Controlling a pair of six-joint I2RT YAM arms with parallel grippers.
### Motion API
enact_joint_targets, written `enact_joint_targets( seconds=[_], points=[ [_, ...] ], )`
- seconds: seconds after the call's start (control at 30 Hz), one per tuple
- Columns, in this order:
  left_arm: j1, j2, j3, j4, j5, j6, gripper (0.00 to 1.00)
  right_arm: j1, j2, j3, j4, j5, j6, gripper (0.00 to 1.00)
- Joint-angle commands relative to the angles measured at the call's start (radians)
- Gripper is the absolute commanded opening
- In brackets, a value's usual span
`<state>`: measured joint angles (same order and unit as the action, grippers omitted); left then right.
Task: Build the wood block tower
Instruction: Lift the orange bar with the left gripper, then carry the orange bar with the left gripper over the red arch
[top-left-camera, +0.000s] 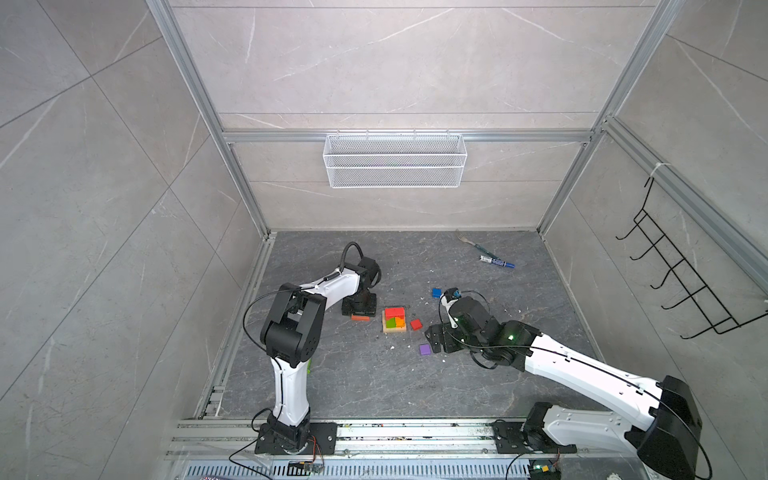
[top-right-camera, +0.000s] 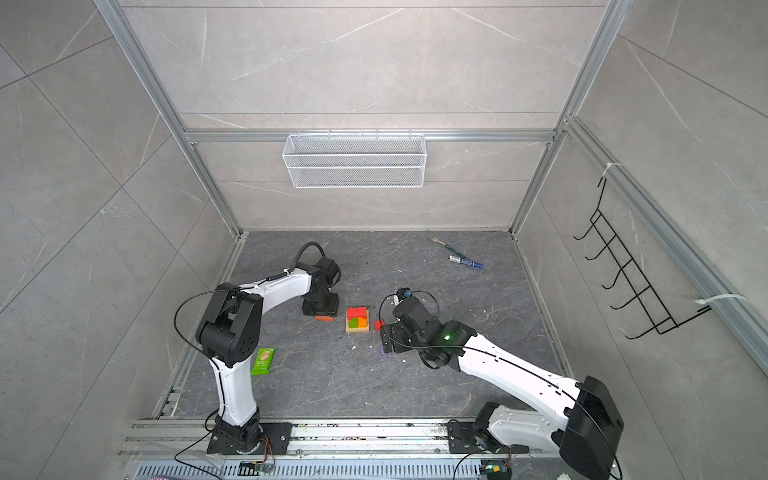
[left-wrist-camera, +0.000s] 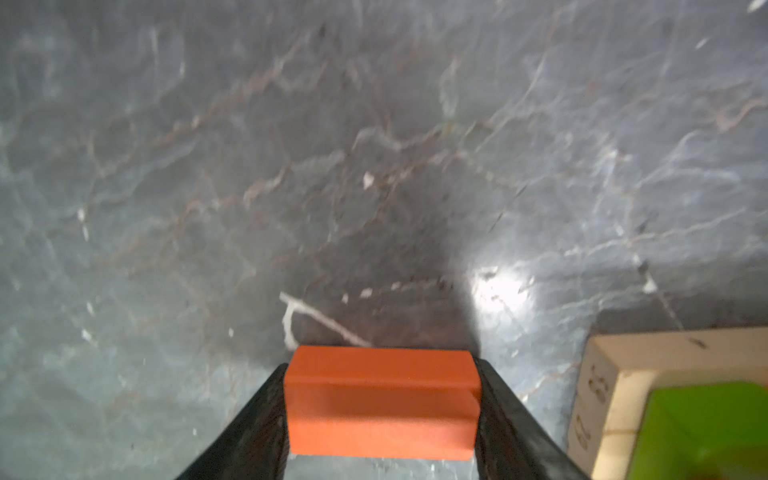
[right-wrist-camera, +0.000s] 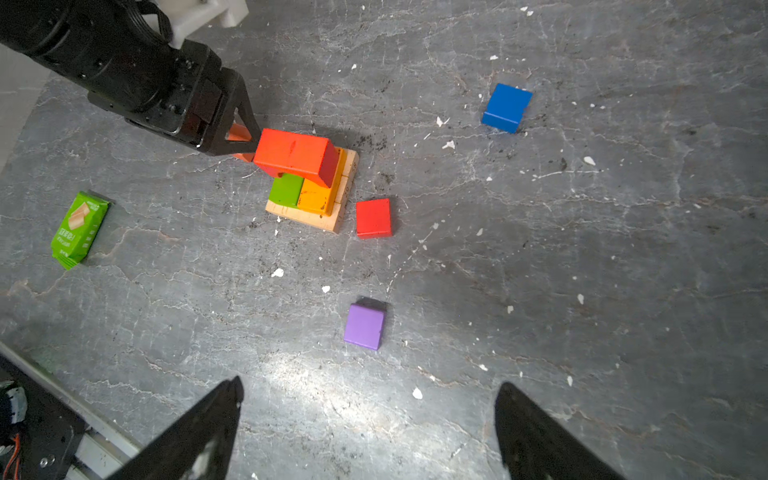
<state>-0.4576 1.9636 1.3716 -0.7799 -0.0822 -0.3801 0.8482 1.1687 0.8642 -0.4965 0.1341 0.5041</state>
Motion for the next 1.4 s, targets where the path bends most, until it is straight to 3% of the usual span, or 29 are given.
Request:
enact_joint_targets(
  seconds=[0.0, 0.33, 0.57, 1.37],
  points=[
    [0.003, -0.097, 0.001, -0.074, 0.039, -0.057, 0.48, -0.003, -0.024, -0.023, 0.013, -0.008, -0.016, 0.96],
    [-0.013, -0.174, 0.021, -0.136, 0.069, -0.100, 0.47, -0.003, -0.020, -0.028, 0.013, 0.011, -0.012, 0.95],
    [-0.079, -0.202, 0.093, -0.201, 0.035, -0.125, 0.48, -0.003, -0.012, -0.019, 0.009, 0.017, -0.013, 0.95],
    [-0.249, -0.071, 0.295, -0.280, -0.078, -0.340, 0.48, -0.003, -0.061, -0.070, 0.004, -0.014, -0.048, 0.95]
  ],
)
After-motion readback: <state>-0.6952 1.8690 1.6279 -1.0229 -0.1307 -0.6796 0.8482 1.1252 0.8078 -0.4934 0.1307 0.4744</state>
